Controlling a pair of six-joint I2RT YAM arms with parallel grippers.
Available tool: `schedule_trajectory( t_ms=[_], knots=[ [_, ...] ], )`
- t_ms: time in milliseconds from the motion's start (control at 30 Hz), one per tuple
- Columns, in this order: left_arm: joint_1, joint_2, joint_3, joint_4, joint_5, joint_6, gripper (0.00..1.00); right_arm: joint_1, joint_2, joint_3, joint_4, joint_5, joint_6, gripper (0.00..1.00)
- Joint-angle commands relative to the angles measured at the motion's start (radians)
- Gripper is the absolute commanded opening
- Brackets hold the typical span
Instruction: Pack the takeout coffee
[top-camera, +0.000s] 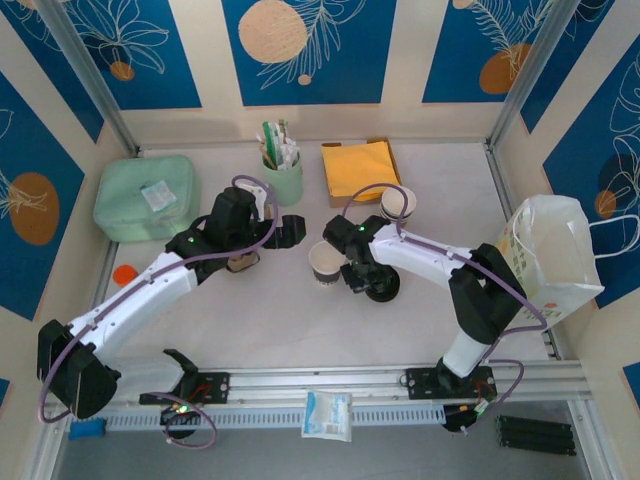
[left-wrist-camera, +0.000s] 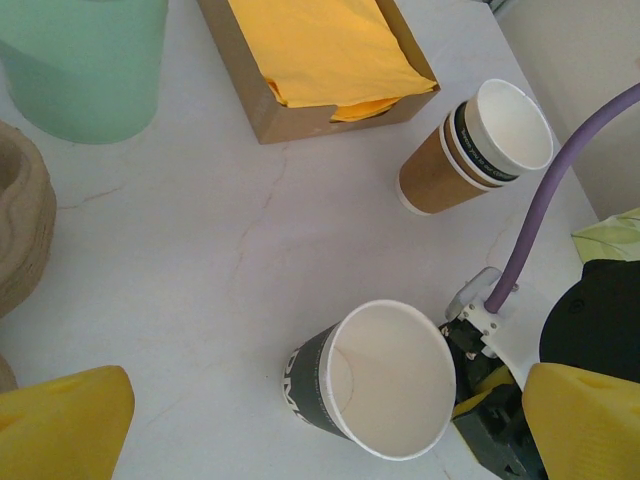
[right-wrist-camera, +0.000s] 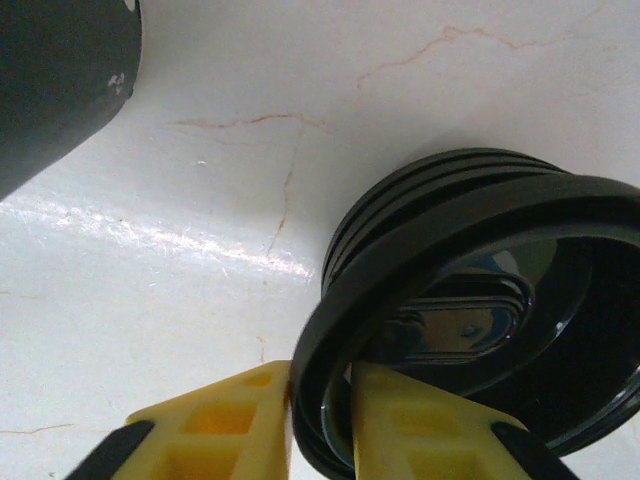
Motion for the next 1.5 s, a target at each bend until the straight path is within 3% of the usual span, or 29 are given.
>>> schedule_trajectory(
  t_ms=[0, 467, 600, 700, 800, 933, 1033, 1233, 1467],
  knots=[
    [-0.010, 0.002, 0.029, 0.016, 0.006, 0.002, 0.99, 0.007, -0.003, 0.029, -0.023, 0.010, 0.003, 0.19],
    [-0.010, 0.008, 0.038, 0.018, 0.010, 0.004, 0.99, 0.003, -0.131, 0.121, -0.107, 0.033, 0.012, 0.14],
    [-0.009, 0.005, 0.052, 0.015, 0.004, 0.004, 0.99, -0.031, -0.214, 0.184, -0.109, -0.027, 0.002, 0.13],
    [-0.008, 0.009, 0.085, 0.009, 0.008, 0.002, 0.99, -0.076, -0.278, 0.240, -0.068, -0.165, -0.015, 0.13],
    [0.002, 0.024, 0.136, 0.010, 0.037, -0.006, 0.99, -0.156, -0.335, 0.287, 0.040, -0.413, -0.002, 0.13],
    [0.047, 0.044, 0.201, 0.044, 0.141, -0.067, 1.00, -0.305, -0.389, 0.269, 0.295, -0.807, 0.111, 0.13],
    [0.094, 0.046, 0.225, 0.115, 0.243, -0.155, 0.99, -0.369, -0.384, 0.267, 0.459, -0.990, 0.189, 0.13],
    [0.141, 0.028, 0.222, 0.287, 0.378, -0.331, 1.00, -0.413, -0.351, 0.264, 0.782, -1.221, 0.349, 0.13],
    [0.155, -0.021, 0.185, 0.449, 0.437, -0.453, 1.00, -0.410, -0.295, 0.304, 1.006, -1.335, 0.496, 0.13]
  ],
)
